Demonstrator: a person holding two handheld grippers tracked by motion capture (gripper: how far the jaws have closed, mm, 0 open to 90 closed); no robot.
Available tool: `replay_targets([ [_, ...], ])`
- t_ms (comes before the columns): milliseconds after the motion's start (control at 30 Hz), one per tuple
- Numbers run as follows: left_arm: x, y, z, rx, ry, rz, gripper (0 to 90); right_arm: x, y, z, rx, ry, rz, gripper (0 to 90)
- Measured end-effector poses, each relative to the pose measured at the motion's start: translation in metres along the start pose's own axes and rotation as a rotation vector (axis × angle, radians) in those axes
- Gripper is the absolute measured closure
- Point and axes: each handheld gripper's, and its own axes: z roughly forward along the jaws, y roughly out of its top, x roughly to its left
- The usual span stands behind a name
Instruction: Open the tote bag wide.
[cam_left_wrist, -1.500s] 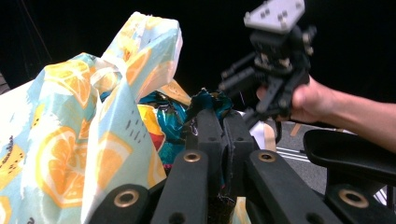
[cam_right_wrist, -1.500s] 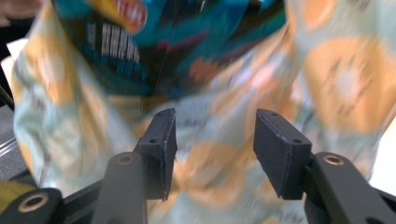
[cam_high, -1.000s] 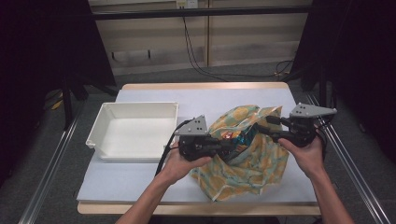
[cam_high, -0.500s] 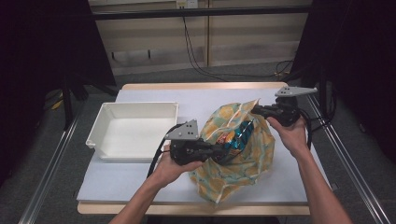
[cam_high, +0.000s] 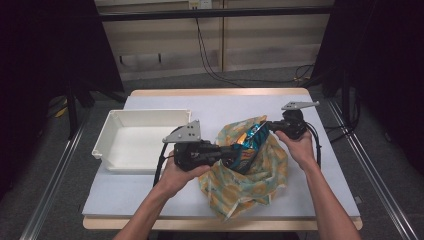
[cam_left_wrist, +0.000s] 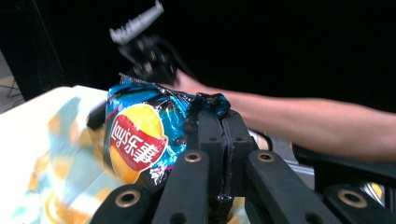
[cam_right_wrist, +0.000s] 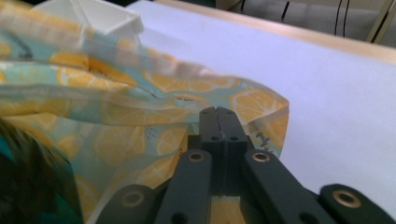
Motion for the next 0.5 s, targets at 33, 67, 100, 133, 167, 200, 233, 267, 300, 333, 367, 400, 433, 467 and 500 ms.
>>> replay_targets([
  [33,0.0,0.001,0.001,-0.008,0.001,0.003,88.8,-0.001,-0.006,0.003,0.012,0.001,0.007,90.0],
  [67,0.0,0.002,0.002,-0.014,-0.003,0.0,88.8,-0.001,-0.009,0.005,0.02,-0.001,0.002,90.0],
  [100,0.0,0.003,0.004,-0.013,-0.004,0.002,88.7,-0.001,-0.013,0.007,0.026,-0.003,0.004,90.0],
  [133,0.0,0.007,0.008,-0.012,0.007,0.006,88.8,-0.001,-0.015,0.008,0.028,-0.001,0.006,90.0],
  [167,0.0,0.007,0.008,-0.012,0.007,0.006,88.8,-0.001,-0.015,0.008,0.028,-0.001,0.006,90.0],
  [200,0.001,0.013,0.013,-0.003,0.013,0.013,88.8,-0.001,-0.017,0.008,0.03,-0.002,0.007,90.0],
  [233,0.001,0.013,0.013,-0.003,0.013,0.013,88.8,-0.001,-0.017,0.008,0.03,-0.002,0.007,90.0],
  [267,0.004,0.019,0.017,0.004,0.016,0.017,88.8,0.001,-0.016,0.005,0.023,0.0,0.001,90.0],
  [300,0.004,0.019,0.017,0.004,0.016,0.017,88.8,0.001,-0.016,0.005,0.023,0.0,0.001,90.0],
  [333,0.007,0.023,0.02,-0.006,0.019,0.003,88.8,0.005,-0.013,-0.001,0.007,0.003,-0.012,90.0],
  [367,0.007,0.023,0.02,-0.006,0.019,0.003,88.8,0.005,-0.013,-0.001,0.007,0.003,-0.012,90.0],
  [400,0.011,0.025,0.022,-0.018,0.021,0.003,88.8,0.007,-0.011,-0.008,-0.011,0.002,-0.019,89.9],
  [433,0.011,0.025,0.022,-0.018,0.021,0.003,88.8,0.007,-0.011,-0.008,-0.011,0.002,-0.019,89.9],
  [467,0.015,0.027,0.023,-0.023,0.032,-0.006,88.9,0.009,-0.01,-0.014,-0.018,-0.006,-0.026,85.2],
  [500,0.015,0.027,0.023,-0.023,0.032,-0.006,88.9,0.009,-0.01,-0.014,-0.018,-0.006,-0.026,85.2],
])
